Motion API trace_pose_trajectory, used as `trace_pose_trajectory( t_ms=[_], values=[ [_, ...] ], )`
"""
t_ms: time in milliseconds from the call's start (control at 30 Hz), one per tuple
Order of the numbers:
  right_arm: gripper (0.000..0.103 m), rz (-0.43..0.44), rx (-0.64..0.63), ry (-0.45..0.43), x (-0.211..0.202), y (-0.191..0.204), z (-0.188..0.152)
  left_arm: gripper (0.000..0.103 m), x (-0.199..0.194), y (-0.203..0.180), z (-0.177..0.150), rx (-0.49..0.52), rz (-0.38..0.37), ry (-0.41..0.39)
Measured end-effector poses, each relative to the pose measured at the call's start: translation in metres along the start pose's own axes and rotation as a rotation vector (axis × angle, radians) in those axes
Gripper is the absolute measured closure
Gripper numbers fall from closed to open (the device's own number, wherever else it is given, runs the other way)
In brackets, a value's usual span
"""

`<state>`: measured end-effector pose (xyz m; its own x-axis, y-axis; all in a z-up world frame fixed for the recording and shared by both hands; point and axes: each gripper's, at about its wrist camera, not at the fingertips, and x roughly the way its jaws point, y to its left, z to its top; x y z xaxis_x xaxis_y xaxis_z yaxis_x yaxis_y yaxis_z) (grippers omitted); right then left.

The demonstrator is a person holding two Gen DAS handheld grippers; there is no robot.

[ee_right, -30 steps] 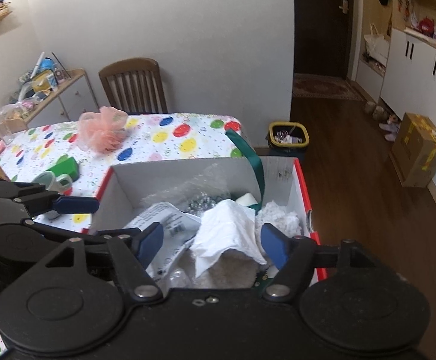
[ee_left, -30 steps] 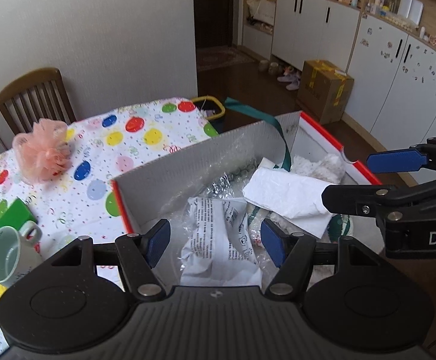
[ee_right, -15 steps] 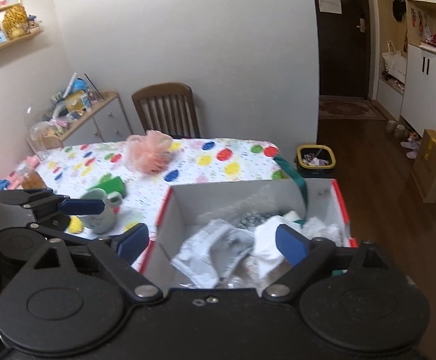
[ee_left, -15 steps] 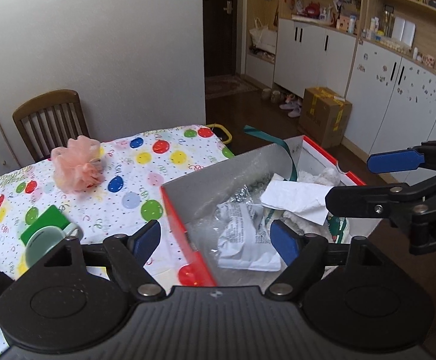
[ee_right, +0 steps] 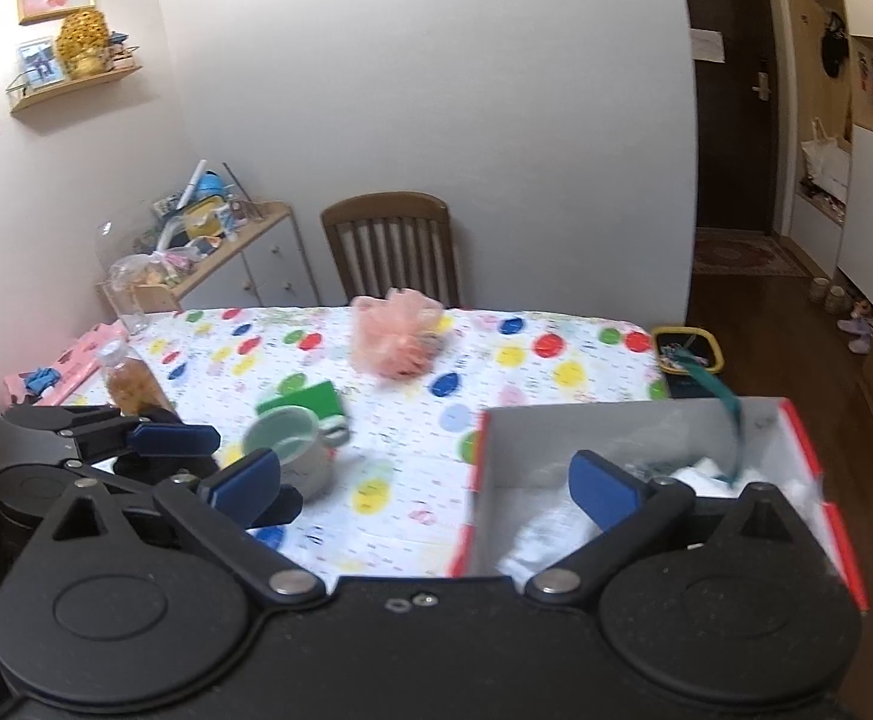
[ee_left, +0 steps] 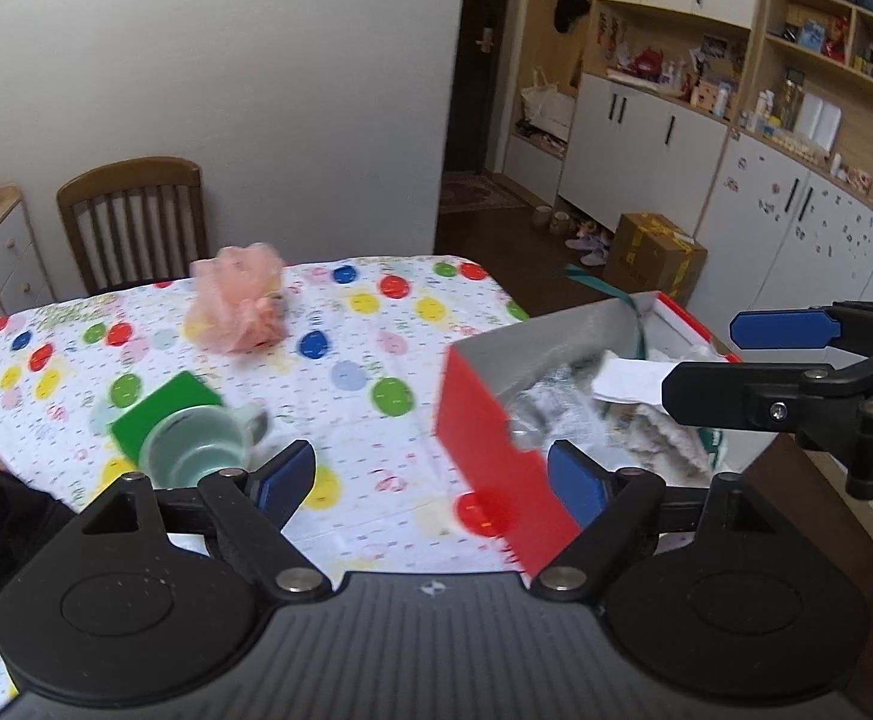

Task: Organize soft objects
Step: 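Withdraw both grippers from the box back over the table, then grasp the yellow sponge cloth with the right gripper while the left grasps the black fabric item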

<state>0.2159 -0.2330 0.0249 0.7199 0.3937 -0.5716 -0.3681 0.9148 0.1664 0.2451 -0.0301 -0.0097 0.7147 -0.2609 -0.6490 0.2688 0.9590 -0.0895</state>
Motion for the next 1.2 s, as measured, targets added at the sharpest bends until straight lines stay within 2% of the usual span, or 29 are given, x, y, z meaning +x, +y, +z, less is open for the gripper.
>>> trace_pose_trajectory(
  t_ms=[133, 367, 700, 967, 1200],
  values=[
    [0.000, 0.017, -0.013, 0.009, 0.017, 0.030, 0.002, 0.003, -0.014, 0.033, -0.009, -0.013, -0.005, -0.024],
    [0.001, 0.053, -0.027, 0.037, 0.048, 0.080, 0.004, 0.001, -0.030, 0.094, -0.025, -0.058, 0.010, -0.048],
    [0.001, 0.079, -0.042, 0.072, 0.101, 0.137, 0.003, 0.000, -0.034, 0.181, -0.054, -0.112, 0.161, -0.076],
    [0.005, 0.118, -0.113, 0.152, 0.151, 0.170, -0.015, 0.000, -0.006, 0.236, -0.080, -0.171, 0.301, -0.047],
    [0.015, 0.137, -0.177, 0.244, 0.202, 0.196, -0.038, 0.000, 0.017, 0.262, -0.097, -0.193, 0.332, -0.032]
  ],
)
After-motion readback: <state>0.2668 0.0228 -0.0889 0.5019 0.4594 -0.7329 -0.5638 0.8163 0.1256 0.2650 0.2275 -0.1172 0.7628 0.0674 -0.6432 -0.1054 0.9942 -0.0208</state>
